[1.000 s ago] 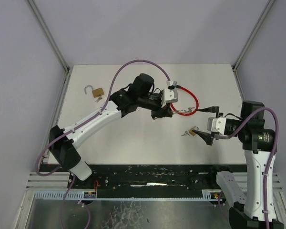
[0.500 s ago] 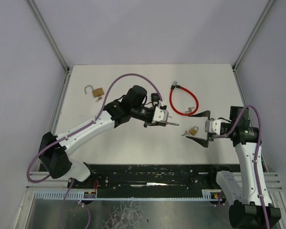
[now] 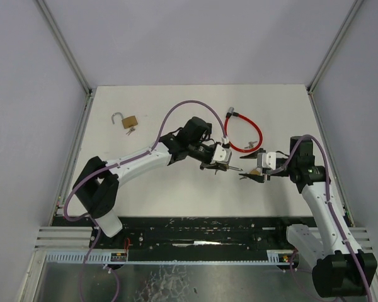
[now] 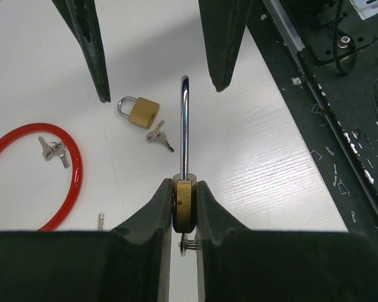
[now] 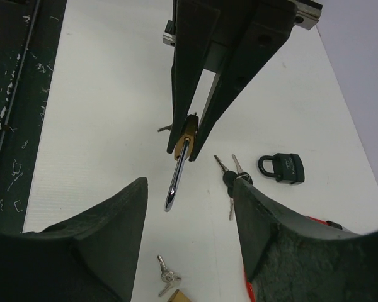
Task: Lock with the key
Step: Lock the lock.
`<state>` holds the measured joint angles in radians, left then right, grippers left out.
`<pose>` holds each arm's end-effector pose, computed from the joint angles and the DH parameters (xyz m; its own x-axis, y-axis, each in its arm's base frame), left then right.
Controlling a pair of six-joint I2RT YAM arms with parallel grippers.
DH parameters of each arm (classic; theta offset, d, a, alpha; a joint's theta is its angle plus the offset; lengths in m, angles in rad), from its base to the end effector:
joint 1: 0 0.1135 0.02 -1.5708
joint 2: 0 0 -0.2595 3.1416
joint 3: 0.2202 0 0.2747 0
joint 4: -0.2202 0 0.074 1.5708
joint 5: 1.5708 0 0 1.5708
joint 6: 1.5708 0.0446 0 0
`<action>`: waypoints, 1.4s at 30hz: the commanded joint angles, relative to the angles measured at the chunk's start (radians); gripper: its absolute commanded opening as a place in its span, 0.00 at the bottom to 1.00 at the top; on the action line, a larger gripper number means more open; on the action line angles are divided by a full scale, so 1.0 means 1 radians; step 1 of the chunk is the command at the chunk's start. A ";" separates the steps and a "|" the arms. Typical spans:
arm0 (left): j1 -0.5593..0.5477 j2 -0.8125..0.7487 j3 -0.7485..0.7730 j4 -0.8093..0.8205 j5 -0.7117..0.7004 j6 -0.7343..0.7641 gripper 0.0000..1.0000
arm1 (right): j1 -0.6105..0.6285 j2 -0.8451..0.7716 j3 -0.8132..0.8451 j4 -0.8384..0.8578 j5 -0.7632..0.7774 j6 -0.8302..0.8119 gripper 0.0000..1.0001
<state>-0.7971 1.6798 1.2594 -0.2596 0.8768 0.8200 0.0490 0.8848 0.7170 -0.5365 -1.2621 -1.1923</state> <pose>0.2530 -0.3081 0.2524 0.3402 0.3210 -0.8839 0.9183 -0.3157 0.2388 0.1943 0.0521 0.2720 0.4487 -0.2607 -0.8548 -0.8744 0.0695 -0.4802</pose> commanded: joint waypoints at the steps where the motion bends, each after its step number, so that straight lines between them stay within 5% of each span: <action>1: -0.004 0.009 -0.023 0.154 0.010 -0.002 0.00 | 0.024 0.005 -0.032 0.138 0.034 0.098 0.59; 22: -0.002 0.004 -0.043 0.194 -0.024 -0.039 0.00 | 0.073 -0.019 -0.088 0.191 0.071 0.091 0.31; 42: 0.001 0.004 -0.046 0.209 -0.024 -0.056 0.00 | 0.097 0.004 -0.100 0.251 0.119 0.150 0.26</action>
<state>-0.7971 1.6878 1.2015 -0.1242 0.8478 0.7727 0.1352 0.8852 0.6201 -0.3237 -1.1538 -1.0683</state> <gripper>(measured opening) 0.108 0.263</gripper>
